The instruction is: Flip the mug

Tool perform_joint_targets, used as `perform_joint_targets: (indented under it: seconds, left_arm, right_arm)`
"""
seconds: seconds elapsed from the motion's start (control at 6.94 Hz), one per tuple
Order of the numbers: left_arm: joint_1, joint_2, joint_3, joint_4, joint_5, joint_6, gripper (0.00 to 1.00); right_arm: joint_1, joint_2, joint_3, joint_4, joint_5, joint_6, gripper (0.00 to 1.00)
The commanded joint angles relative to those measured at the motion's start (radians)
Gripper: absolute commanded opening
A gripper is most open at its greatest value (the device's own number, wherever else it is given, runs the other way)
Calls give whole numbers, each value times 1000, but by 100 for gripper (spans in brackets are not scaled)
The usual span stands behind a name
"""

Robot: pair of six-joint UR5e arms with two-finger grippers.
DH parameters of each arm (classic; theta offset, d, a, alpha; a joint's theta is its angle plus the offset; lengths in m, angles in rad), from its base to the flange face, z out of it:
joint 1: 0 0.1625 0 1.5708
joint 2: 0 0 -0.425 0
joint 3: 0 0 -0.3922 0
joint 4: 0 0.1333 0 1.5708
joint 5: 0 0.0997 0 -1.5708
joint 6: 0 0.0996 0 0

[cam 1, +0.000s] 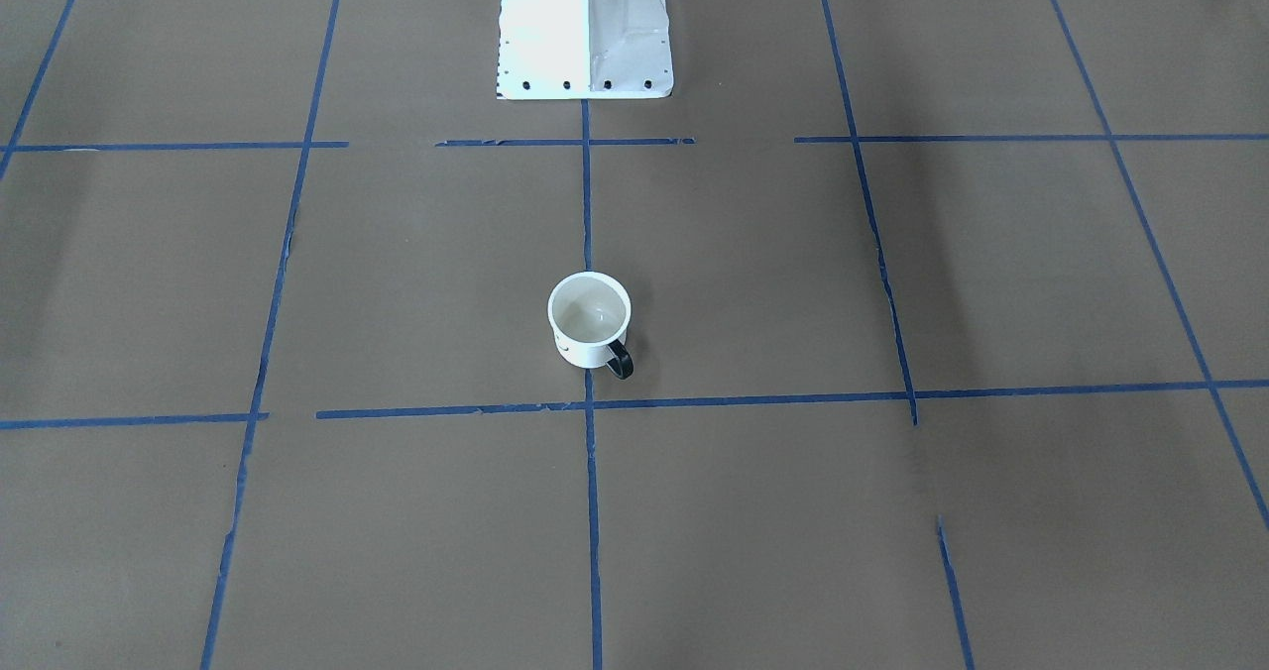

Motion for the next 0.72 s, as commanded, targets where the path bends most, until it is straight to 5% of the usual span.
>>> perform_joint_targets:
  seconds: [0.0, 0.58]
  left_arm:
    - [-4, -8, -24, 10, 1, 1, 100]
    - [-4, -8, -29, 51, 4, 5, 100]
  right_arm:
    - [0, 0, 0, 0, 0, 0, 100]
    - [0, 0, 0, 0, 0, 0, 100]
